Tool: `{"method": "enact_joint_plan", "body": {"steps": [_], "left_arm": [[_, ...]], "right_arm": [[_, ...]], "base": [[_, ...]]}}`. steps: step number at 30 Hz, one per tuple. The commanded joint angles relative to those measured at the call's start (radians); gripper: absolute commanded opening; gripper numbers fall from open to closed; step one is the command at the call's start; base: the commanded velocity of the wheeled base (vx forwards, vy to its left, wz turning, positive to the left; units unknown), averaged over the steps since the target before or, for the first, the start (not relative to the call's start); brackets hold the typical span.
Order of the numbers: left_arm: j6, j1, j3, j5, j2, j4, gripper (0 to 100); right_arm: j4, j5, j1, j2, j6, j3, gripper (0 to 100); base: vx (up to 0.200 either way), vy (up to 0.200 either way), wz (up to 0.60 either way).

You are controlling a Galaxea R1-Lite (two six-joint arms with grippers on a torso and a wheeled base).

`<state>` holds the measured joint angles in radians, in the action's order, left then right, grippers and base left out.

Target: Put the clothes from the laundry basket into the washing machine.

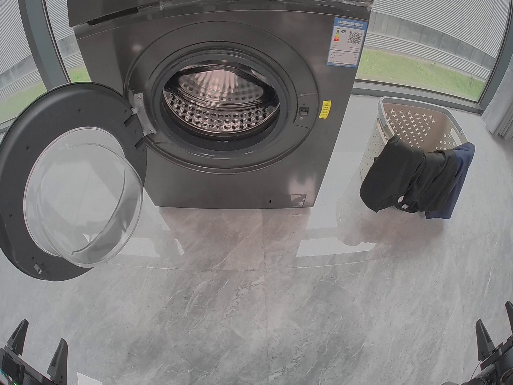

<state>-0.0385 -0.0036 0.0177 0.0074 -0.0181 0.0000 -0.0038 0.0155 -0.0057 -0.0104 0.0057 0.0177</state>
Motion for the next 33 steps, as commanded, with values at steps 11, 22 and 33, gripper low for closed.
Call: {"method": "enact_joint_plan", "body": {"steps": [11, 22, 33], "left_arm": [[0.0, 0.001, -0.016, 0.0, 0.009, 0.0, 100], [-0.001, 0.001, -0.016, 0.0, 0.009, 0.0, 100], [0.003, 0.001, -0.016, 0.0, 0.009, 0.0, 100]], "right_arm": [[-0.001, 0.001, 0.0, 0.001, 0.0, -0.018, 100], [-0.001, 0.0, 0.0, 0.001, 0.0, -0.018, 100], [-0.001, 0.0, 0.0, 0.001, 0.0, -0.018, 100]], "base": [[0.0, -0.055, 0.0], [0.0, -0.127, 0.0], [0.0, -0.109, 0.0]]}}
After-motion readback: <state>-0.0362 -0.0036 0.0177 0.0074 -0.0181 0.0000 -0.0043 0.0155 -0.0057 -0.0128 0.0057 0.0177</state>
